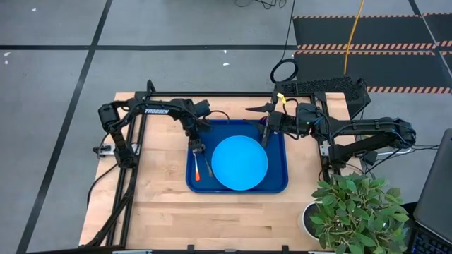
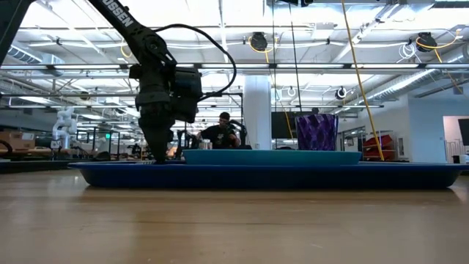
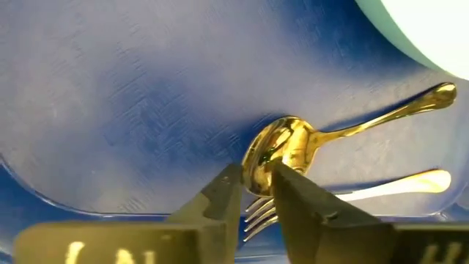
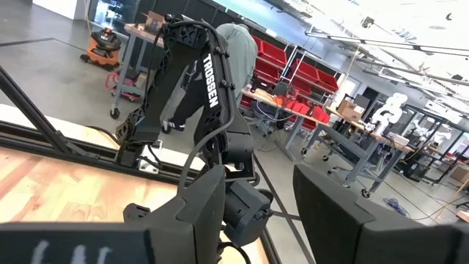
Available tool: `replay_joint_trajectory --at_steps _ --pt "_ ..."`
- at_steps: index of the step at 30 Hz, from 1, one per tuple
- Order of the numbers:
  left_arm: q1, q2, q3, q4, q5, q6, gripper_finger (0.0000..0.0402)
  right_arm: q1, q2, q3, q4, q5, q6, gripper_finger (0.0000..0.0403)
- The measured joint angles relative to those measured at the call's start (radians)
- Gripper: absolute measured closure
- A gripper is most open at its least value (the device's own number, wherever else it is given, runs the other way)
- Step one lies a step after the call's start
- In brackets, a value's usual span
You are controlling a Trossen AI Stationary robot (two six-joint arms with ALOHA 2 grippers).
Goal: Pick and place plate/cup/fork/spoon on tray
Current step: Adjust the blue fork and black spoon on the blue serving tray
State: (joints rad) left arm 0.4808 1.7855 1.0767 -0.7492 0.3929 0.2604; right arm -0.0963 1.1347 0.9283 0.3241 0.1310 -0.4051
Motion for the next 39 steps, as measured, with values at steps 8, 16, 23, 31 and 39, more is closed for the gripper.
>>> replay_joint_trajectory --at_steps 8,16,23,31,39 --pt "0.007 0.0 0.0 0.032 -0.008 0.0 0.0393 0.0 0.0 0.0 0.0 0.0 0.0 0.0245" --pt "0.008 0.0 0.0 0.029 -0.009 0.004 0.0397 0.0 0.0 0.0 0.0 0.0 0.0 0.0245" --pt "0.028 0.0 0.0 0.067 -0.012 0.042 0.0398 0.0 0.0 0.0 0.0 0.0 0.0 0.0245" --pt "0.036 0.0 0.0 0.072 -0.012 0.14 0.0398 0.0 0.0 0.0 0.0 0.0 -0.004 0.0245" --pt "0.035 0.0 0.0 0.073 -0.045 0.229 0.0399 0.0 0.0 0.0 0.001 0.0 -0.004 0.0245"
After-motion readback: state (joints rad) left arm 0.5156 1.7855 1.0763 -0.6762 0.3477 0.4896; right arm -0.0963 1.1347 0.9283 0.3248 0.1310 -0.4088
